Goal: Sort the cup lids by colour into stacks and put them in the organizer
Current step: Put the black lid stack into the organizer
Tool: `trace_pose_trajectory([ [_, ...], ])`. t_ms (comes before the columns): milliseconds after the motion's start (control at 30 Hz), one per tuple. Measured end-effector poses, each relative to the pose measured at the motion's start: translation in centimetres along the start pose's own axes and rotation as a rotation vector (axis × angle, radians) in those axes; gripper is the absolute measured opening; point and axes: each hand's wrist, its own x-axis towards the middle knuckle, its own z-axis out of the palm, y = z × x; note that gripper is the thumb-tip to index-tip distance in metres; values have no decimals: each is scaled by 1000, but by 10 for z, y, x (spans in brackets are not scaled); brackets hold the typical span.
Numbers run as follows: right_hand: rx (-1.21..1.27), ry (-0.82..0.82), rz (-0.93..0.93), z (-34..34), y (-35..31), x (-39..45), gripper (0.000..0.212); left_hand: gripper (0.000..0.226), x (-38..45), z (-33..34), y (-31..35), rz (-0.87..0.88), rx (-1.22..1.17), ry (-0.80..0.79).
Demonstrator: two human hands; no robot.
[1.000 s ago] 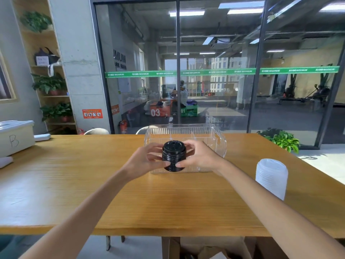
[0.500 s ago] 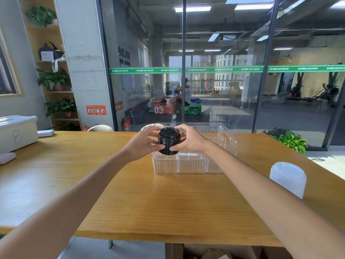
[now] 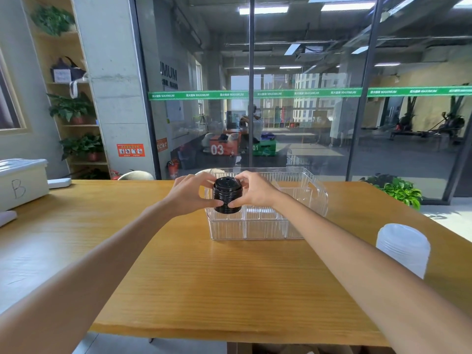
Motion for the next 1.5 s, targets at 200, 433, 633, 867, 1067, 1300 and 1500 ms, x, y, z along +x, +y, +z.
trace_pose_trajectory([
  [200,-33,-7,11,5,6,9,90,70,7,8,-10,37,20,31],
  [433,-118,-17,32,10,15,22,93,71,23,15,-19,109,174,-39],
  [633,-184,-58,47,15,26,26,95,89,31,25,-18,140,288,-106],
  [867,-270,-83,23,19,27,30,89,89,41,23,-17,150,415,-206],
  [1067,-321,-90,16,23,32,36,90,82,42,23,-19,118,382,-207],
  [1300,-384,-52,-41,34,36,30,95,70,28,31,-32,48,197,-156],
  [1500,-411,-63,-39,35,35,30,95,68,34,24,-23,86,355,-229],
])
